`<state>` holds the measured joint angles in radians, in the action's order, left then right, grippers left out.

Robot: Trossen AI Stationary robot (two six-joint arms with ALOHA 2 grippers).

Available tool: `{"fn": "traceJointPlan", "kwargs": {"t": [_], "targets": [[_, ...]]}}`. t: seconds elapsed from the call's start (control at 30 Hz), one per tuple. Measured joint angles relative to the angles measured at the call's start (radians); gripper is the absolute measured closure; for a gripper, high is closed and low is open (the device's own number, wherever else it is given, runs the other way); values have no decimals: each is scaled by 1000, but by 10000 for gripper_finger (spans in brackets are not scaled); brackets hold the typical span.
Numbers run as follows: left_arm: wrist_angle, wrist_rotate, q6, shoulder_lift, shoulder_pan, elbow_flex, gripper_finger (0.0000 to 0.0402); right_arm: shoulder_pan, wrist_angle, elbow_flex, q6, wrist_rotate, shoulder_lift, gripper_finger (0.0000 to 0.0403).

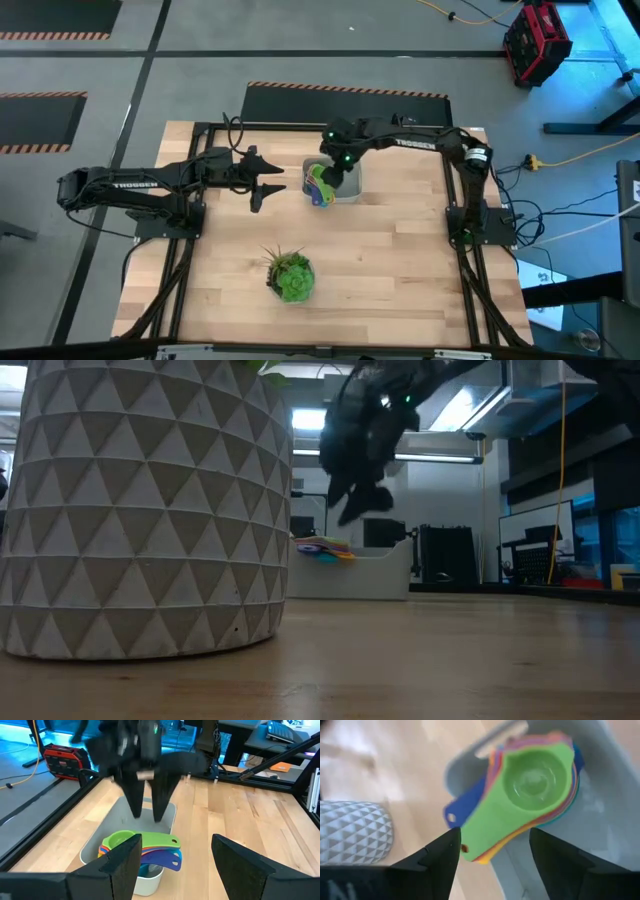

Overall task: Nest measuring cups in basket
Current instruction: Return to Home Position

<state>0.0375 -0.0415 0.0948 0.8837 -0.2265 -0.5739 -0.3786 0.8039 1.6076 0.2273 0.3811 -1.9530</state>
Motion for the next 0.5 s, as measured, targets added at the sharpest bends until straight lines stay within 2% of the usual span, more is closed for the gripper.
{"fn": "traceJointPlan", "kwargs": {"t": [0.17,0.33,0.5], "targets": [[0,0,0,0,0,0,168,0,20,30,-80,0,94,163],[0,0,0,0,0,0,168,4,31,31,-171,0,244,163],[0,0,0,0,0,0,168,11,58,31,-261,-56,417,163]]}}
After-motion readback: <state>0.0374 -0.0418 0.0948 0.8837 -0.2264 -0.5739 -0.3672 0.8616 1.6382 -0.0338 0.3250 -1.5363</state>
